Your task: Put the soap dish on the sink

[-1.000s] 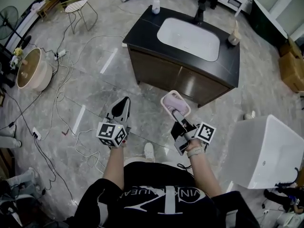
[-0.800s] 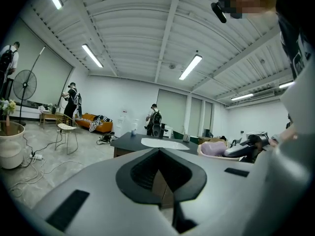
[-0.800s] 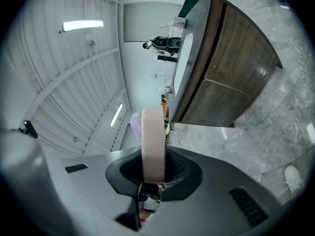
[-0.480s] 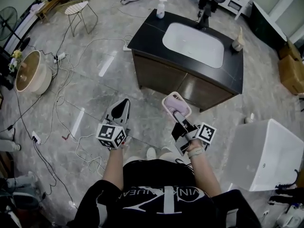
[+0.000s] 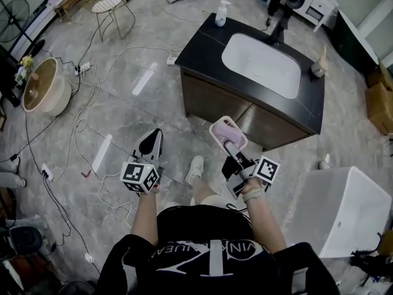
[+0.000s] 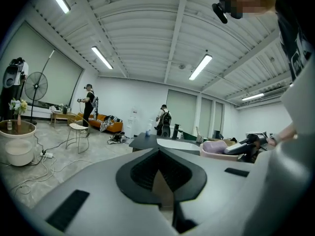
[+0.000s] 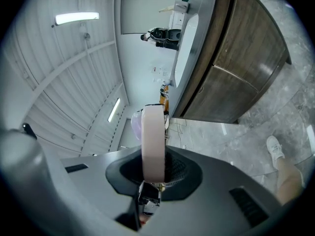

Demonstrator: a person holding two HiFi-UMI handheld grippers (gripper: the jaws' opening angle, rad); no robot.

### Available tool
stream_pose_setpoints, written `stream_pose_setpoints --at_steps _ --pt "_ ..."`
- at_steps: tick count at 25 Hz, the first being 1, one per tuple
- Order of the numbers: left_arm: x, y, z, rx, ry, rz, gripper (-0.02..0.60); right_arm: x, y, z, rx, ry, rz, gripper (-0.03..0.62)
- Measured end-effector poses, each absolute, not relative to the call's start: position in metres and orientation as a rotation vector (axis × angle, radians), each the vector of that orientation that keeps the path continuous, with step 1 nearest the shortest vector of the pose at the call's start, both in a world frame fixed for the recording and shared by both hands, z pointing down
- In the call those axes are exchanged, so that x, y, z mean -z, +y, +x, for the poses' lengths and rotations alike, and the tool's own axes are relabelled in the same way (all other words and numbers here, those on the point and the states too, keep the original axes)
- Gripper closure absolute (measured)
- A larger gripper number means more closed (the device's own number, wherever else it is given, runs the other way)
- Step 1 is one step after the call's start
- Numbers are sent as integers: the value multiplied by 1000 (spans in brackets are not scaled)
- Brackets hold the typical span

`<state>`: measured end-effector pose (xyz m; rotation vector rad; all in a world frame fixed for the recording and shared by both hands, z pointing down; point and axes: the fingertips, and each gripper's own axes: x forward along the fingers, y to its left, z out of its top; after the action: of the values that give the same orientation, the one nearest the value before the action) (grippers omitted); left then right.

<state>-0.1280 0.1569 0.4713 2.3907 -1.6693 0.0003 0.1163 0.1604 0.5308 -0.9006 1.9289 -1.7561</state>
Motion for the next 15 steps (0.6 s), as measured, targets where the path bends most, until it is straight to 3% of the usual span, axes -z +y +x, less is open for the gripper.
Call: stream_pose_setpoints --at_steps 15 --pt "-467 56 -146 2 -1652 2404 566 -531 56 72 1816 1961 -833 534"
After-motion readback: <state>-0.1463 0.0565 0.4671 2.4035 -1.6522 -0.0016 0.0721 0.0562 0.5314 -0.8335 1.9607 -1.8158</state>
